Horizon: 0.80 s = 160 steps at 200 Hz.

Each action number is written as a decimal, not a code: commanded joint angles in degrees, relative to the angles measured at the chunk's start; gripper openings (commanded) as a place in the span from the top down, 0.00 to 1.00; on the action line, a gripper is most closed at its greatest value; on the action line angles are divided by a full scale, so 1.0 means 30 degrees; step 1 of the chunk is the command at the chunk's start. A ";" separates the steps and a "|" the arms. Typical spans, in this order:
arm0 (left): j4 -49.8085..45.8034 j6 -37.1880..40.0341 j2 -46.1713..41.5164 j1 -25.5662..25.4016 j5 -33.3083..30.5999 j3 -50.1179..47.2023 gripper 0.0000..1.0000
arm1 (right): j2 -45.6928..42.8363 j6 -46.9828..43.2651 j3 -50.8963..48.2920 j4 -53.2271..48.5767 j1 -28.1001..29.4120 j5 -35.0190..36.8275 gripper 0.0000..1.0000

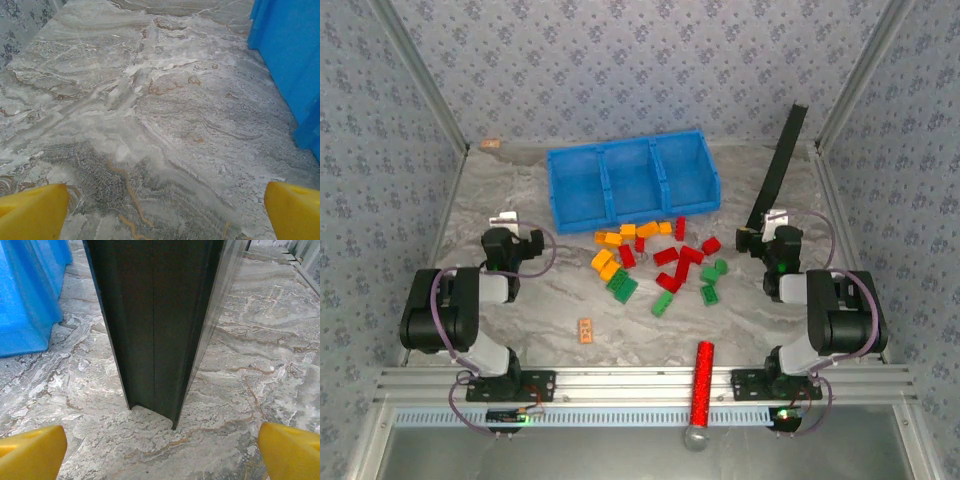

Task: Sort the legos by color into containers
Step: Pick up the lego from the center of the table.

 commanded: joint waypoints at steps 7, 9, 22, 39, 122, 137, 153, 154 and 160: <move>0.0596 0.0140 -0.0141 -0.0039 0.0282 0.0313 0.00 | 0.0113 0.0148 0.0395 -0.0086 0.0087 0.0282 0.00; 0.0596 0.0146 -0.0141 -0.0017 0.0311 0.0314 0.00 | 0.0113 0.0161 0.0394 -0.0086 0.0073 0.0278 0.00; 0.0596 0.0149 -0.0141 -0.0019 0.0287 0.0314 0.00 | 0.0113 0.0146 0.0397 -0.0086 0.0088 0.0267 0.00; 0.0596 0.0150 -0.0141 -0.0013 0.0273 0.0314 0.00 | 0.0113 0.0146 0.0410 -0.0086 0.0063 0.0267 0.00; 0.0596 0.0123 -0.0141 -0.0034 0.0280 0.0318 0.00 | 0.0115 0.0146 0.0414 -0.0086 0.0059 0.0275 0.00; 0.0596 0.0149 -0.0141 -0.0013 0.0298 0.0300 0.00 | 0.0113 0.0175 0.0416 -0.0086 0.0031 0.0241 0.00; 0.0596 0.0117 -0.0141 -0.0034 0.0277 0.0314 0.00 | 0.0113 0.0175 0.0403 -0.0086 0.0030 0.0187 0.00; 0.0596 0.0142 -0.0141 -0.0036 0.0299 0.0314 0.00 | 0.0113 0.0175 0.0413 -0.0086 0.0030 0.0183 0.00; 0.0525 0.0193 -0.0102 -0.0050 0.0429 0.0365 0.00 | 0.0128 0.0201 0.0415 -0.0078 0.0002 0.0137 0.00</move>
